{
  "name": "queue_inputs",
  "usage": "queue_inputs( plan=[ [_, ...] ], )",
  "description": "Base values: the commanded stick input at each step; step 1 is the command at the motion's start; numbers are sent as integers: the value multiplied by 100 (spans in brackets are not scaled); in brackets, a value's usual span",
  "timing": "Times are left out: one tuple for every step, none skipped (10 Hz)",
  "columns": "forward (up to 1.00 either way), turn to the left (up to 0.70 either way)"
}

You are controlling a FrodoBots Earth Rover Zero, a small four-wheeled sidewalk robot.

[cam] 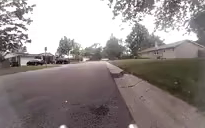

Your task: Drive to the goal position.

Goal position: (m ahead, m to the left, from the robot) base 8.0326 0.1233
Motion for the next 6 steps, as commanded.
queue_inputs(
  plan=[
    [0, 0],
    [0, 0],
    [0, 0],
    [48, 0],
    [61, 0],
    [70, 0]
  ],
)
